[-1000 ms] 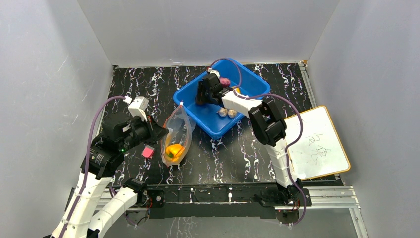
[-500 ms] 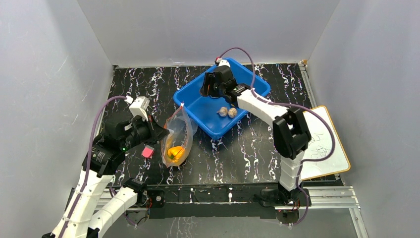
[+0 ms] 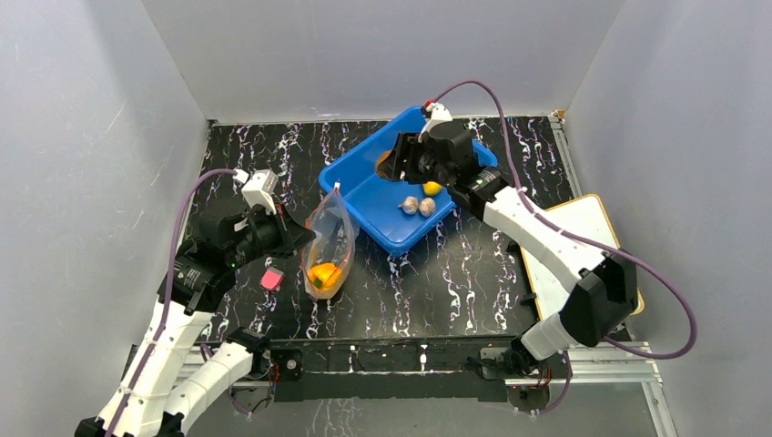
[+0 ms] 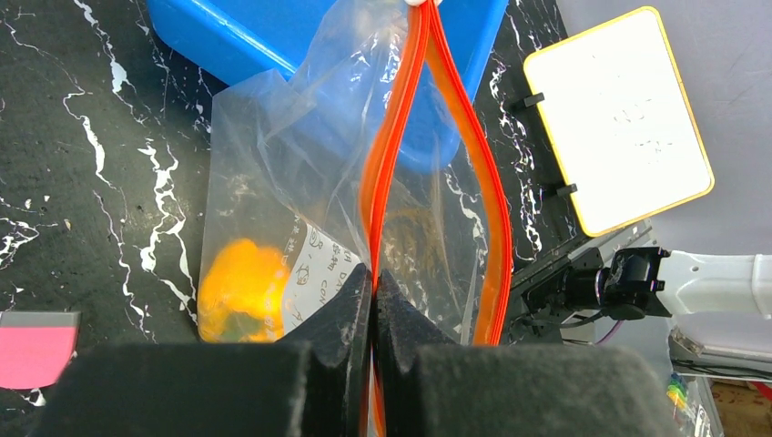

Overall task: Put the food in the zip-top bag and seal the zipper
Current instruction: Place the fake fruit in the zipper food storage bag.

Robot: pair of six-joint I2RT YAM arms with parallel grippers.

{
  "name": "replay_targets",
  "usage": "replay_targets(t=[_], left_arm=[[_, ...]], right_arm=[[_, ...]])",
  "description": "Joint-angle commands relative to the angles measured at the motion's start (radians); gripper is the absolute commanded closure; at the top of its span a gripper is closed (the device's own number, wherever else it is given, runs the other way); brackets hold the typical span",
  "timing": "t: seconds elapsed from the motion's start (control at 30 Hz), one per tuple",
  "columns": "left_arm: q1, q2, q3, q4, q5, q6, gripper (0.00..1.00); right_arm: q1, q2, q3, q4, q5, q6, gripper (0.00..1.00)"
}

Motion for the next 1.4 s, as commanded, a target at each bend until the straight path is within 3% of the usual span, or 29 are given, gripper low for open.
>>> replay_targets(t=[0.0,0.33,0.7,1.13,1.37], left_arm=[[0.002,0.016,0.008,0.045,0.016,-0.009,1.00],[0.002,0.029,-0.005,0.049,0.001,-0.006,1.00],[0.002,0.037,-0.015,0.068,0.025,-0.043,1.00],[0.002,0.042,-0.016,0.088,0.053,-0.069,1.00],[0.002,0.046,-0.018,0.096,0.059,-0.074,1.00]], right_arm=[[0.057,-0.095,-0.028,0.023,-0.060,0.012,0.58],[0.187,-0.202,-0.048,0.059,-0.090,0.117,0.57],[0.387,-0.206,-0.045,0.035,0.031,0.134,0.56],[0.436,-0.124,0.006,-0.087,0.108,0.076,0.47],[0.438,-0.092,0.037,-0.121,0.091,0.043,0.35]])
